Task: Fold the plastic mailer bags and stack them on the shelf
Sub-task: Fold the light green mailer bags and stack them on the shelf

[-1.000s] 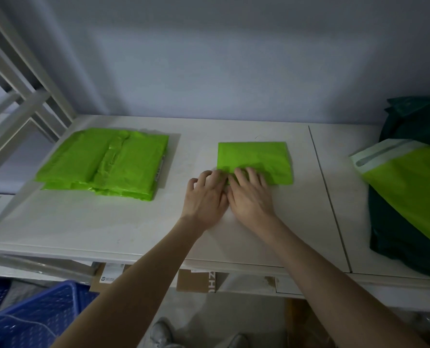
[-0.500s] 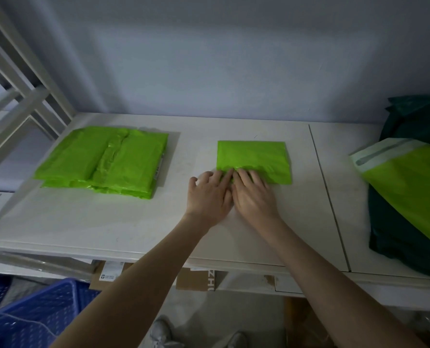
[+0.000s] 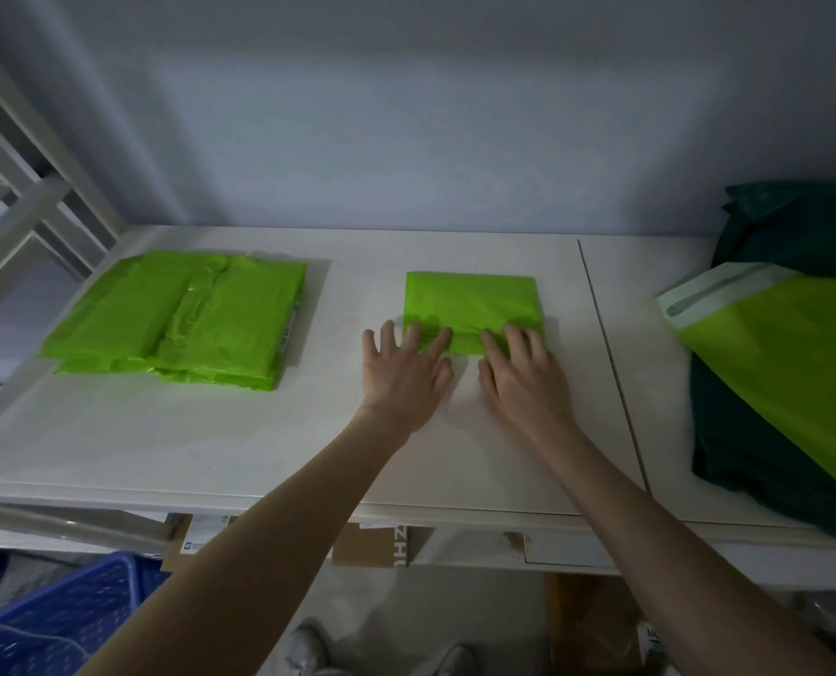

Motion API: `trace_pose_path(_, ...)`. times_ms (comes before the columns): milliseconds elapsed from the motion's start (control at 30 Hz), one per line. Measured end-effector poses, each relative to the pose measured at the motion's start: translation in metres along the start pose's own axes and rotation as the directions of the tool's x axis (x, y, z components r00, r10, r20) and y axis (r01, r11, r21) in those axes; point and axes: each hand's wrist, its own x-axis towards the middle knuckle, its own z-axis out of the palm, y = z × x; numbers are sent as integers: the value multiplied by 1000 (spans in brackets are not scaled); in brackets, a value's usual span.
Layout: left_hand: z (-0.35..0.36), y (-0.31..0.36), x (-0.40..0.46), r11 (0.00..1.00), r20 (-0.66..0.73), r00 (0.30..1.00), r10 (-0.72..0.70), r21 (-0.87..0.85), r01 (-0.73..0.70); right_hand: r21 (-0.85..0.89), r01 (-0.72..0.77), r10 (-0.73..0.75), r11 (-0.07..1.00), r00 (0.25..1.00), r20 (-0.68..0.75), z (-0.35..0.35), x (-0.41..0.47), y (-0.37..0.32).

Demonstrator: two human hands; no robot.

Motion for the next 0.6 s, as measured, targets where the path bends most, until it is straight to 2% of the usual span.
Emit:
trace_pose_path(133, -4, 3, 2, 998, -46, 998, 53, 36, -51, 4, -24, 24, 1000, 999, 39, -5, -2, 0)
trace_pose_path(233, -9, 14, 4, 995, -92, 991, 96, 0, -97, 25, -13, 11, 1000, 998, 59, -8, -2, 5)
trace_pose_path(400, -6, 27, 4, 998, -11, 998, 57, -36, -57, 79, -47, 41, 996, 996, 75, -8, 1, 7)
trace_pose_path(600, -3, 32, 5, 999, -5, 999, 50, -16, -50, 56, -49, 42, 997, 993, 114, -10, -3, 14)
